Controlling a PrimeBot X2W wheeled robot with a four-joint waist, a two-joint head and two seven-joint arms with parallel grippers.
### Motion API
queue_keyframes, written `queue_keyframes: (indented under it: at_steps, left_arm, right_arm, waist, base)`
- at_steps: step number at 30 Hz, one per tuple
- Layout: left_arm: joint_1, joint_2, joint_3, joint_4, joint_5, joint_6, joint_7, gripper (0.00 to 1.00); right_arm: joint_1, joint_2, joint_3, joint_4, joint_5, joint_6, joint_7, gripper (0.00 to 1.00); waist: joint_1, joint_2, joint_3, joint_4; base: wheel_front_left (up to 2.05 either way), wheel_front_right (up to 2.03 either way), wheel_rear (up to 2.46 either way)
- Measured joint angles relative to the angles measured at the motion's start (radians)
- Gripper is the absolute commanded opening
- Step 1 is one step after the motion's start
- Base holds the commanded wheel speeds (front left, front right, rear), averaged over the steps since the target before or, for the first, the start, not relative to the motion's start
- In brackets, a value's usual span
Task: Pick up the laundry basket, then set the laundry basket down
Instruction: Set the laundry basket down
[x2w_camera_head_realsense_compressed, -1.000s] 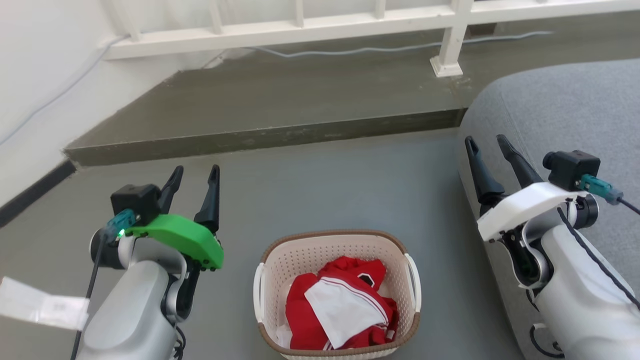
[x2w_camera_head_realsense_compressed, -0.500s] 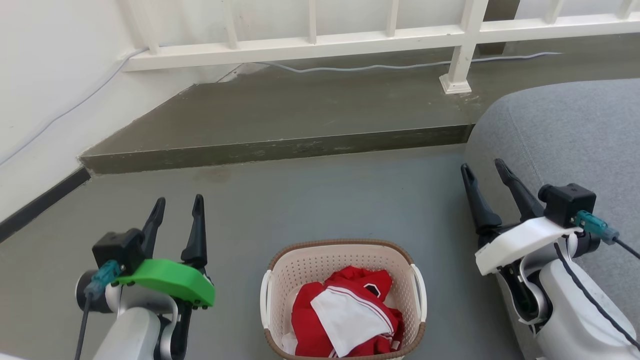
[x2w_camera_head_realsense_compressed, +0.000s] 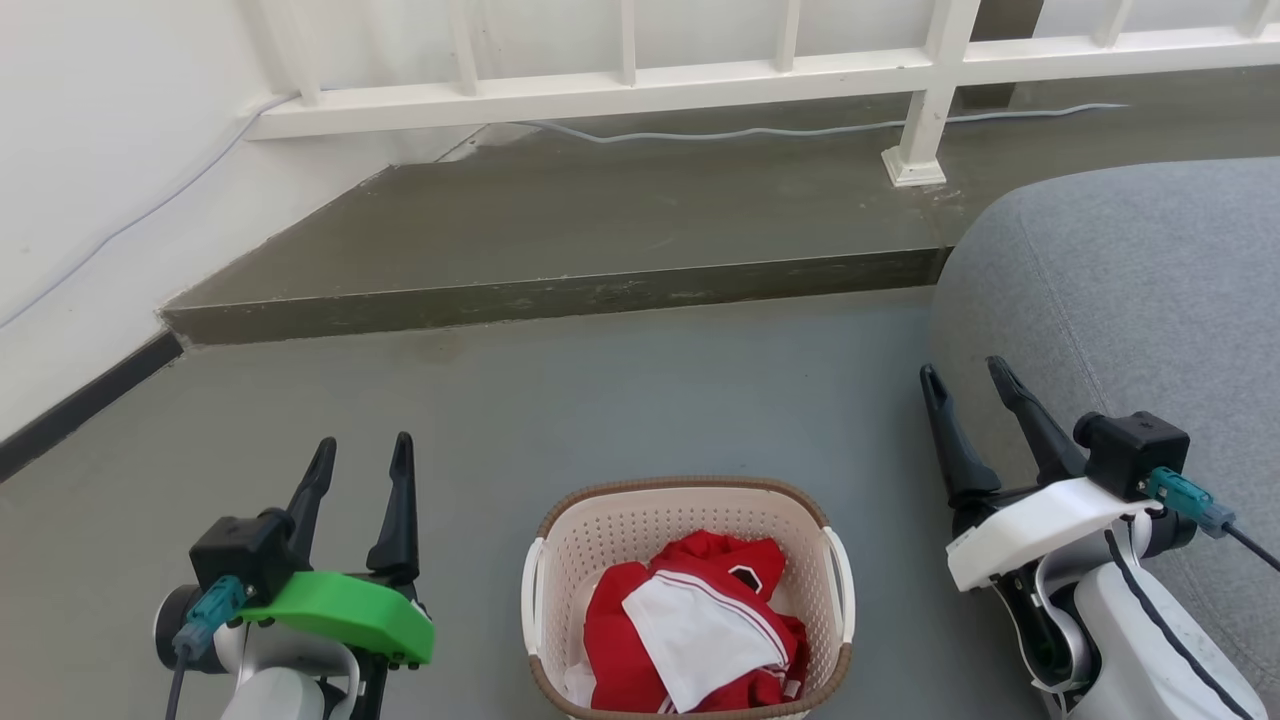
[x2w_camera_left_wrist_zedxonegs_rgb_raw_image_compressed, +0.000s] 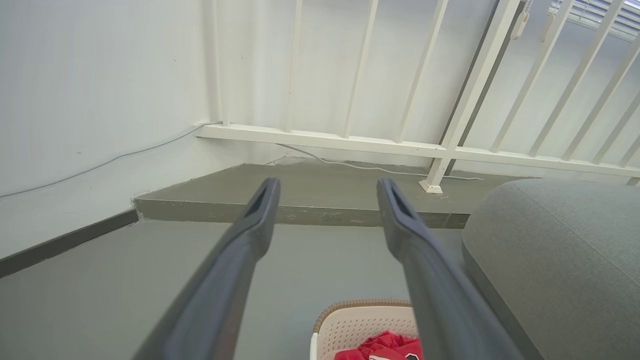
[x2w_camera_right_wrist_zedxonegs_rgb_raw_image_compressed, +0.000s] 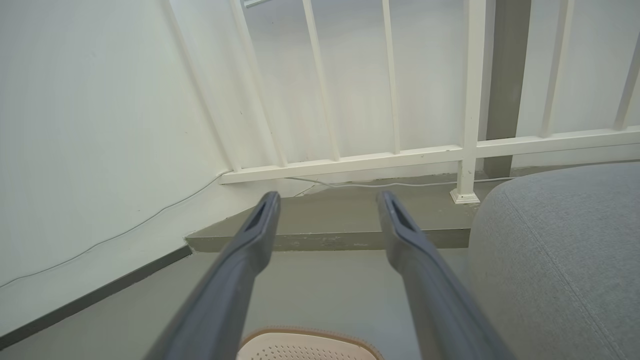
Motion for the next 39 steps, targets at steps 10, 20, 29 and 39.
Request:
queue_keyframes:
  at_steps: [10,20,29,39]
  left_arm:
    - [0.042,-0.009,0.033,-0.036,0.028,-0.03,0.0,1.0]
    - [0.058,-0.019,0.057,-0.053,0.059,-0.045,0.0,1.0]
    - [0.07,-0.033,0.069,-0.057,0.071,-0.065,0.0,1.0]
    - [0.073,-0.042,0.087,-0.057,0.08,-0.078,0.0,1.0]
  right_arm:
    - [0.033,0.006,-0.019,-0.027,-0.025,0.01,0.0,1.0]
    - [0.05,0.016,-0.033,-0.035,-0.042,0.021,0.0,1.0]
    - [0.069,0.029,-0.051,-0.041,-0.06,0.028,0.0,1.0]
    - [0.069,0.033,-0.073,-0.046,-0.069,0.036,0.0,1.0]
  waist:
    - [0.0,0.0,0.006,-0.008]
    - [0.0,0.0,0.01,-0.016]
    - [0.0001,0.0,0.011,-0.015]
    - [0.0001,0.0,0.012,-0.013]
  base:
    - [0.0,0.0,0.0]
    - [0.0,0.0,0.0]
    - [0.0,0.0,0.0]
    - [0.0,0.0,0.0]
